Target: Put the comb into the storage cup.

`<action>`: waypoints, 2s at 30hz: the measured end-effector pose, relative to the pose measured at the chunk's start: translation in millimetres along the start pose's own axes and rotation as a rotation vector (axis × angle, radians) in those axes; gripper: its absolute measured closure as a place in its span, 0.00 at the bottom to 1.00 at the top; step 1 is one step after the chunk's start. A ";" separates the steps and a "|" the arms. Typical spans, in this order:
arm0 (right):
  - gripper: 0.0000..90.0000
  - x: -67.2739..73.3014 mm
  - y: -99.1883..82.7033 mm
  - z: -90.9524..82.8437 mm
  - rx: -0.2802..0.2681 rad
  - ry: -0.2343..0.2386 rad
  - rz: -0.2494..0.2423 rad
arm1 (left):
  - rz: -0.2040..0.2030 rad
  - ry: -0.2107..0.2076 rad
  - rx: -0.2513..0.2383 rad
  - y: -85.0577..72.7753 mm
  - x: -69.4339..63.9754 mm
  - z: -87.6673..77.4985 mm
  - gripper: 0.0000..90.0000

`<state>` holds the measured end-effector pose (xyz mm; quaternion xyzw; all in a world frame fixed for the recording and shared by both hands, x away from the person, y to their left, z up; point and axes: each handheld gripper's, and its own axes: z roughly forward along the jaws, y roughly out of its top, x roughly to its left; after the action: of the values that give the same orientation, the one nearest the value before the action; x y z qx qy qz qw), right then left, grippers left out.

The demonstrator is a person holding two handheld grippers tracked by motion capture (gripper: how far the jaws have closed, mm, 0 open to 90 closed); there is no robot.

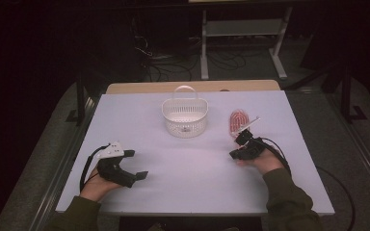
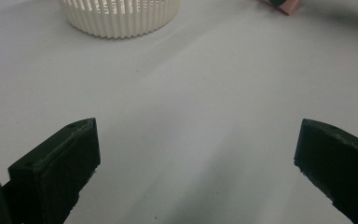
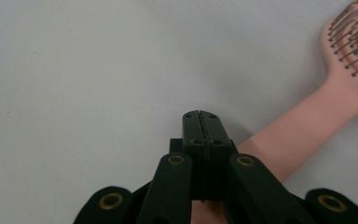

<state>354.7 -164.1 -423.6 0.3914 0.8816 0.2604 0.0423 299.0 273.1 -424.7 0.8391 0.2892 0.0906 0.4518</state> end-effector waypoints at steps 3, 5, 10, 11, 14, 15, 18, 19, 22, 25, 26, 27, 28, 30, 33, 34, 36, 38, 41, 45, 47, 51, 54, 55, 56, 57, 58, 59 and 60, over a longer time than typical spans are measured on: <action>0.99 -3.0 -5.1 -2.6 0.002 -0.005 0.007 | 0.000 0.001 0.001 0.0 0.1 0.1 0.00; 0.99 -4.6 -7.5 -3.8 0.003 -0.006 0.009 | -0.001 0.001 0.001 0.0 0.2 0.1 0.00; 0.99 -7.0 -12.2 -7.0 0.011 -0.013 0.021 | -0.001 0.002 0.001 -0.1 0.2 0.0 0.00; 0.99 -8.1 -13.5 -7.7 0.009 -0.013 0.019 | -0.002 0.001 0.001 -0.1 0.2 0.0 0.00; 0.99 -10.9 -17.9 -10.6 0.013 -0.019 0.031 | -0.002 0.002 0.002 -0.1 0.2 0.1 0.00; 0.99 -11.7 -19.3 -11.2 0.013 -0.017 0.036 | -0.002 0.002 0.002 -0.1 0.2 0.1 0.00; 0.99 -13.5 -21.6 -12.3 0.011 -0.019 0.037 | -0.001 0.002 0.003 -0.2 0.3 0.2 0.00; 0.99 -15.2 -23.8 -13.5 0.010 -0.023 0.036 | -0.002 0.002 0.001 -0.3 0.3 0.1 0.00; 0.99 -17.7 -26.9 -15.4 0.013 -0.032 0.049 | -0.001 0.002 0.001 -0.3 0.5 0.1 0.00; 0.99 -19.4 -28.9 -16.9 0.014 -0.034 0.054 | -0.002 0.002 0.001 -0.3 0.3 0.3 0.00; 0.99 -20.5 -29.9 -17.4 0.011 -0.036 0.052 | -0.001 0.003 0.002 -0.3 0.2 0.3 0.00; 0.99 -22.2 -31.9 -18.8 0.013 -0.039 0.057 | -0.002 0.003 0.002 -0.3 0.3 0.3 0.00; 0.99 -22.2 -31.9 -18.8 0.013 -0.039 0.057 | -0.002 0.003 0.002 -0.3 0.3 0.3 0.00; 0.99 -25.0 -35.1 -20.7 0.017 -0.048 0.065 | -0.001 0.002 0.002 -0.5 0.3 0.5 0.00; 0.99 -26.8 -37.2 -21.8 0.015 -0.052 0.069 | -0.002 0.001 0.003 -0.6 0.1 0.8 0.00; 0.99 -27.5 -38.1 -22.5 0.014 -0.054 0.073 | -0.002 0.001 0.003 -0.6 0.1 0.8 0.00; 0.99 -29.4 -39.8 -23.7 0.013 -0.056 0.074 | -0.002 0.001 0.003 -0.5 0.1 0.7 0.00; 0.99 -31.7 -42.2 -25.6 0.013 -0.062 0.081 | -0.003 0.002 0.003 -0.6 0.1 0.8 0.00; 0.99 -33.5 -43.6 -26.6 0.012 -0.066 0.081 | -0.003 0.003 0.003 -0.5 0.1 0.8 0.00; 0.99 -36.5 -46.3 -28.7 0.013 -0.075 0.092 | -0.001 0.003 0.002 -0.5 0.3 0.3 0.00; 0.99 -38.2 -48.0 -30.0 0.013 -0.079 0.096 | -0.001 0.003 0.003 -0.6 0.3 0.3 0.00; 0.99 -41.6 -51.4 -32.1 0.012 -0.088 0.107 | -0.002 0.002 0.002 -0.5 -0.1 0.6 0.00; 0.99 -42.5 -52.5 -32.9 0.013 -0.086 0.107 | -0.001 0.002 0.004 -0.2 -0.1 0.6 0.00; 0.99 -41.7 -52.5 -33.4 0.006 -0.080 0.105 | -0.001 0.001 0.004 -0.3 -0.1 0.6 0.00; 0.99 -41.7 -52.5 -33.4 0.006 -0.080 0.105 | -0.001 0.001 0.004 -0.3 -0.1 0.6 0.00; 0.99 -41.1 -52.2 -34.4 -0.002 -0.079 0.100 | 0.000 0.001 0.005 -0.2 -0.1 0.7 0.00; 0.99 -39.9 -51.6 -35.5 -0.009 -0.076 0.097 | 0.001 0.002 0.005 -0.2 -0.1 0.7 0.00; 0.99 -38.3 -50.8 -36.7 -0.019 -0.073 0.094 | 0.000 0.001 0.005 -0.2 -0.2 0.8 0.00; 0.99 -36.7 -49.9 -37.9 -0.031 -0.071 0.087 | -0.002 0.001 0.005 -0.2 -0.3 0.8 0.00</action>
<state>336.1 -234.3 -420.3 0.4377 0.8576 0.2615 0.0679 299.0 272.5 -425.3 0.8399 0.2904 0.0900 0.4496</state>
